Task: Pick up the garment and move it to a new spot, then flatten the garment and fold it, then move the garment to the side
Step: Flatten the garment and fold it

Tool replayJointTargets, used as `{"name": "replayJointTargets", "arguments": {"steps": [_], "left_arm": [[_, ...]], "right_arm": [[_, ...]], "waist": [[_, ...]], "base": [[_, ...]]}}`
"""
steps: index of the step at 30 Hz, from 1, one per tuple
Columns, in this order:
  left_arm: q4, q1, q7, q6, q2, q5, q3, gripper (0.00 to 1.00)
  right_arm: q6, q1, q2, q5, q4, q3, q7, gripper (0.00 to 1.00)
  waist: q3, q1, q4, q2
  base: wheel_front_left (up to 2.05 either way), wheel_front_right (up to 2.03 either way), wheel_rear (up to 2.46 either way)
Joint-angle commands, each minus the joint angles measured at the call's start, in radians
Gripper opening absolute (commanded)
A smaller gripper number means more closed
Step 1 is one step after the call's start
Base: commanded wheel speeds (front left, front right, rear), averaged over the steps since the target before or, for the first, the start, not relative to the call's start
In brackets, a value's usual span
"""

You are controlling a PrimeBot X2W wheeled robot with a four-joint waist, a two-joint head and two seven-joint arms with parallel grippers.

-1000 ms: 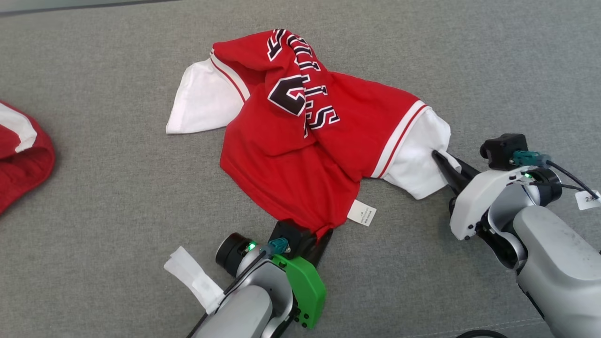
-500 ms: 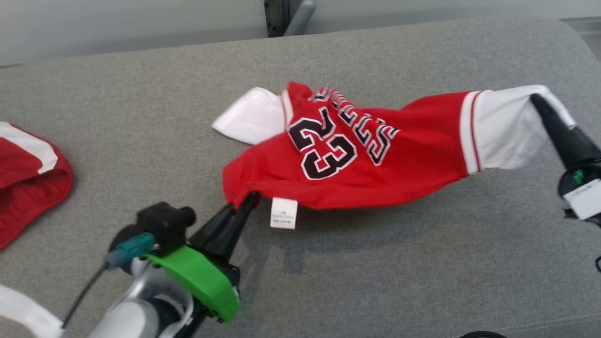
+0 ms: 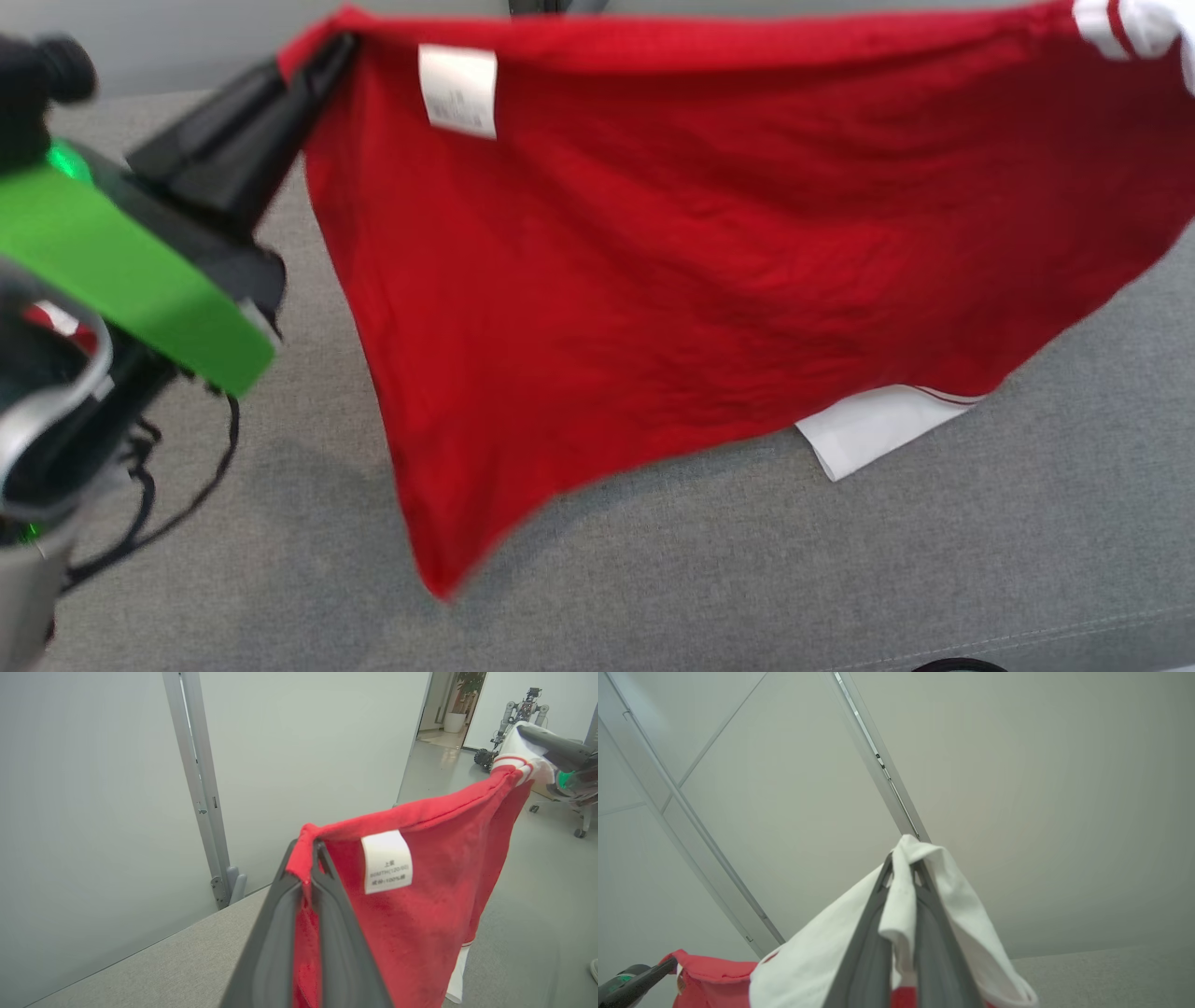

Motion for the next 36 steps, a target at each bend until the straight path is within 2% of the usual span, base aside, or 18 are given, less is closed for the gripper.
{"name": "replayJointTargets", "arguments": {"steps": [1,2,3,5,8,10,11,15,17,19,23,27,32,36], "left_arm": [[0.027,-0.066,0.013,-0.008,0.005,0.002,0.006,0.00],[0.065,-0.116,0.030,-0.012,-0.005,-0.007,0.003,0.00],[0.156,-0.236,0.039,-0.029,-0.016,0.021,-0.004,0.00],[0.270,-0.357,0.036,-0.047,-0.030,0.066,-0.022,0.00],[0.470,-0.544,-0.021,-0.088,-0.062,0.170,-0.066,0.00],[0.615,-0.650,-0.071,-0.100,-0.099,0.205,-0.077,0.00],[0.677,-0.714,-0.101,-0.113,-0.098,0.244,-0.090,0.00],[0.896,-0.901,-0.321,-0.120,-0.135,0.352,-0.092,0.00],[0.985,-0.964,-0.417,-0.131,-0.142,0.373,-0.095,0.00],[1.057,-1.020,-0.509,-0.141,-0.126,0.413,-0.116,0.00],[1.180,-1.019,-0.669,-0.156,-0.109,0.418,-0.160,0.00],[1.247,-0.904,-0.756,-0.157,-0.071,0.371,-0.243,0.00],[1.229,-0.707,-0.806,-0.156,-0.021,0.252,-0.305,0.00],[1.106,-0.523,-0.810,-0.156,0.027,0.216,-0.358,0.00]], "right_arm": [[0.000,-0.059,0.023,-0.031,0.027,0.003,0.025,0.00],[0.000,-0.121,0.046,-0.059,0.059,0.008,0.050,0.00],[0.000,-0.259,0.112,-0.134,0.141,0.005,0.088,0.00],[0.000,-0.411,0.187,-0.230,0.230,-0.005,0.110,0.00],[0.000,-0.651,0.310,-0.394,0.368,-0.026,0.096,0.00],[0.000,-0.796,0.403,-0.464,0.466,-0.029,0.079,0.00],[0.000,-0.874,0.420,-0.521,0.508,-0.044,0.048,0.00],[0.000,-1.112,0.498,-0.621,0.682,-0.096,-0.106,0.00],[0.000,-1.192,0.507,-0.648,0.746,-0.059,-0.166,0.00],[0.000,-1.226,0.507,-0.606,0.792,0.008,-0.205,0.00],[0.000,-1.177,0.504,-0.503,0.820,0.116,-0.259,0.00],[0.000,-1.010,0.505,-0.425,0.779,0.184,-0.292,0.00],[0.000,-0.700,0.479,-0.312,0.646,0.256,-0.284,0.00],[0.000,-0.423,0.389,-0.230,0.481,0.289,-0.248,0.00]], "waist": [[0.078,0.0000,-0.009,-0.0001],[0.103,0.0000,-0.008,-0.0001],[0.157,0.0000,-0.006,-0.0001],[0.213,0.0000,-0.001,-0.0001],[0.294,0.0000,0.008,-0.0001],[0.332,0.0000,0.004,-0.0001],[0.353,0.0000,0.002,-0.0001],[0.406,0.0000,-0.017,-0.0001],[0.437,0.0000,-0.032,-0.0001],[0.468,0.0000,-0.045,-0.0001],[0.498,0.0000,-0.071,-0.0001],[0.499,0.0000,-0.086,-0.0001],[0.469,0.0000,-0.088,-0.0001],[0.422,0.0000,-0.077,-0.0001]], "base": [[0.00,0.00,0.00],[0.00,0.00,0.00],[0.00,0.00,0.00],[0.00,0.00,0.00],[0.00,0.00,0.00],[0.00,0.00,0.00],[0.00,0.00,0.00],[0.00,0.00,0.00],[0.00,0.00,0.00],[0.00,0.00,0.00],[0.00,0.00,0.00],[0.00,0.00,0.00],[0.00,0.00,0.00],[0.00,0.00,0.00]]}}
